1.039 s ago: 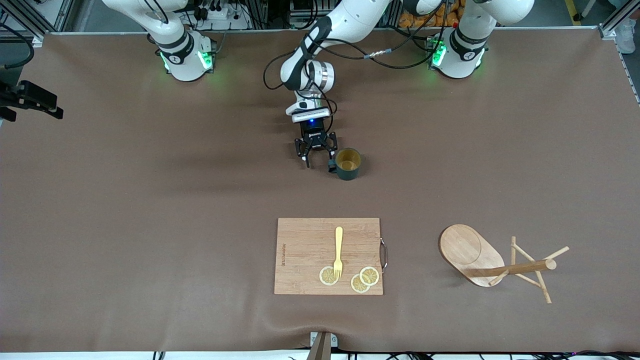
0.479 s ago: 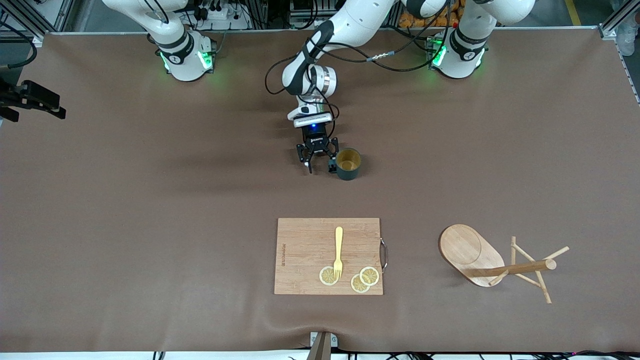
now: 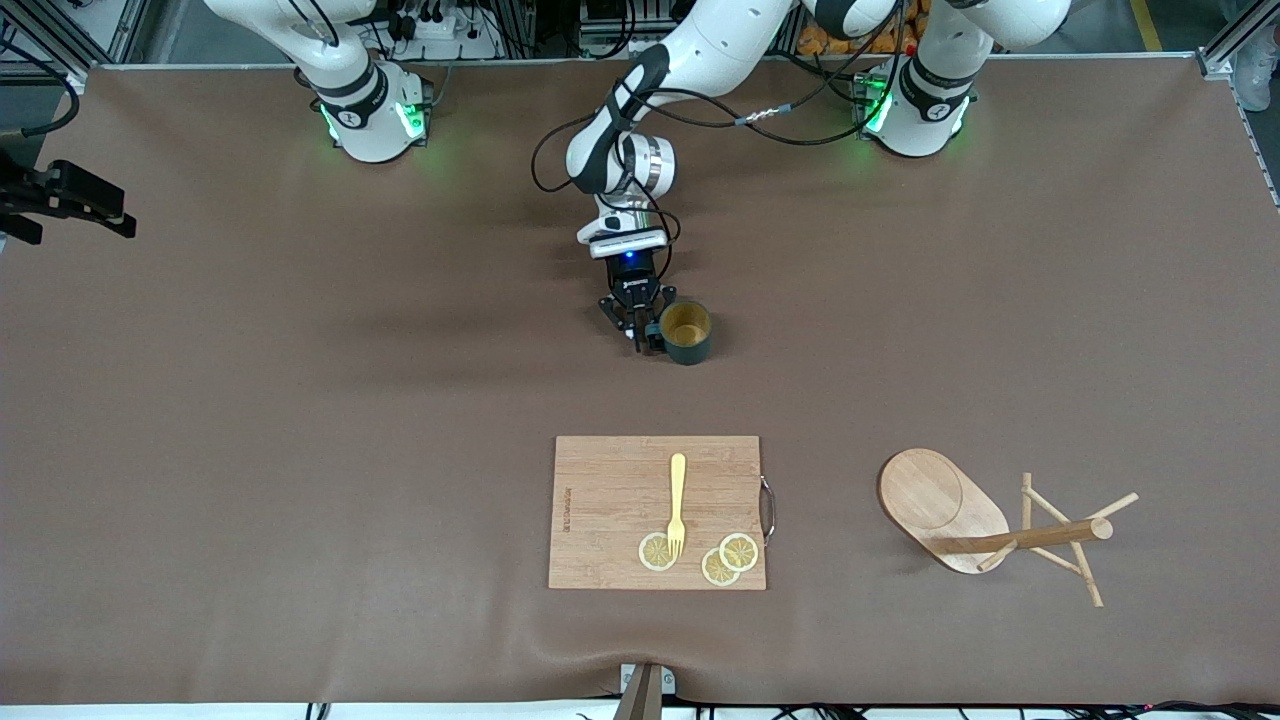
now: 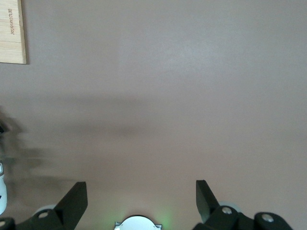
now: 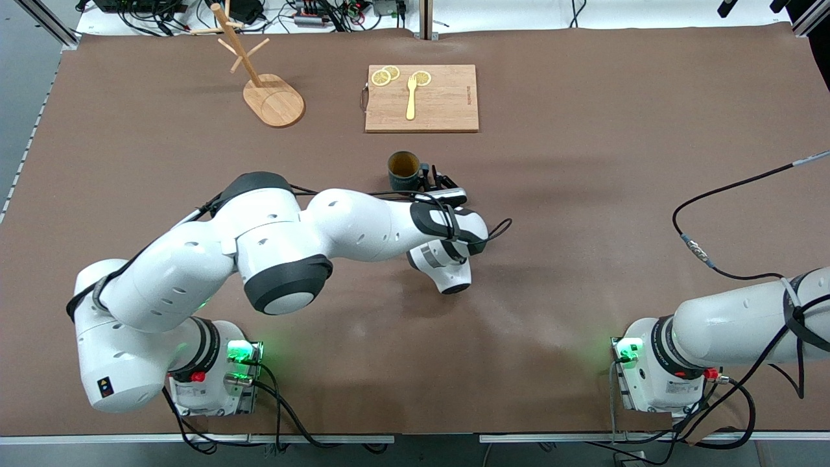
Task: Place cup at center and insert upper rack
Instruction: 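Lower the left gripper and close it on the mug handle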
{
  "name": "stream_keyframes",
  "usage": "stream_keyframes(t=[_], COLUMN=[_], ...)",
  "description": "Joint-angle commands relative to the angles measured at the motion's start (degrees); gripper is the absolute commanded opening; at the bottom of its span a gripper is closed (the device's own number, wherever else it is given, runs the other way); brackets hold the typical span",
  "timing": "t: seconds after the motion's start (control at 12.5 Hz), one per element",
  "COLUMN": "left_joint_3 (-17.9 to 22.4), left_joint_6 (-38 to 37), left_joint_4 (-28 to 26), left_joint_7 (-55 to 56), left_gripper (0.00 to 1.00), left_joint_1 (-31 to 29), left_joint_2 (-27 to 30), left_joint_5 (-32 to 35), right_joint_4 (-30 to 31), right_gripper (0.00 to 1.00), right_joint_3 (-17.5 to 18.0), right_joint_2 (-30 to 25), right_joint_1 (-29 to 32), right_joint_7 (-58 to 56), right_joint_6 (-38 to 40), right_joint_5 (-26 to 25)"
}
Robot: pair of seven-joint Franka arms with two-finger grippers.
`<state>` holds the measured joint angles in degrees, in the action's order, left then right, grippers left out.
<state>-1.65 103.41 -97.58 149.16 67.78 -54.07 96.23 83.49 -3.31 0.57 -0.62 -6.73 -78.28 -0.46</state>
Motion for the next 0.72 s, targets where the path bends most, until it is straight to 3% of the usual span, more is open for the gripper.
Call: stream_keyframes(t=[0.0, 0.4, 0.64], left_joint_3=[-0.38, -0.73, -1.25], left_joint_6=[0.48, 0.48, 1.71], left_joint_4=[-1.92, -1.65, -1.12], left_joint_7=[1.57, 1.22, -2.62], left_gripper=[0.00, 0.00, 0.00], left_joint_1=[-0.54, -0.98, -1.07], left_joint_2=[1.59, 2.73, 6.41], left_joint_5=[-1.03, -4.02, -8.66], right_joint_4=[0.71, 0.80, 0.80], right_gripper=[1.00, 1.00, 1.00], right_joint_3=[-0.03, -0.12, -0.12], right_joint_2=[-1.01, -1.01, -1.01], right_joint_1=[-0.08, -0.17, -0.08], right_joint_7=[-0.31, -0.31, -0.31], right_joint_6=[0.24, 0.41, 0.41], right_joint_5=[0.37, 0.37, 0.37])
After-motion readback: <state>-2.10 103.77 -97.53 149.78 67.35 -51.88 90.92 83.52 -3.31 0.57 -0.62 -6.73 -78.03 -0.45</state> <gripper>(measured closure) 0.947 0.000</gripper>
